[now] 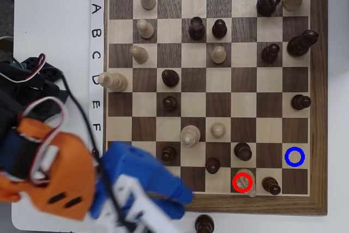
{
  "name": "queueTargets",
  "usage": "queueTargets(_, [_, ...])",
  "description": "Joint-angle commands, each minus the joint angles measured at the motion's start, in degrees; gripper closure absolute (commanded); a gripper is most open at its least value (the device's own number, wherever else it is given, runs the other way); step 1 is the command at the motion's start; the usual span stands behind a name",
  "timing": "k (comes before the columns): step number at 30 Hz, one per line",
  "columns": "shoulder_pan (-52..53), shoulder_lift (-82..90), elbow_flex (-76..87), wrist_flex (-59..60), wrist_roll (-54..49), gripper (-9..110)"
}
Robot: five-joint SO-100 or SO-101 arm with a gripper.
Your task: Move the piece to destination
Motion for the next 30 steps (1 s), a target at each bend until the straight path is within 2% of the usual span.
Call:
queueTargets(1, [-4.2,1.4,12.9,-17.5,16.3,94])
queueTargets(14, [-8.3,-3.9,24.5,-41.0,12.1,94])
queueTargets(22, [-6.2,-10.2,24.3,-46.5,7.6,93])
queueTargets(30, [-4.5,-15.0,23.4,-48.5,5.4,81])
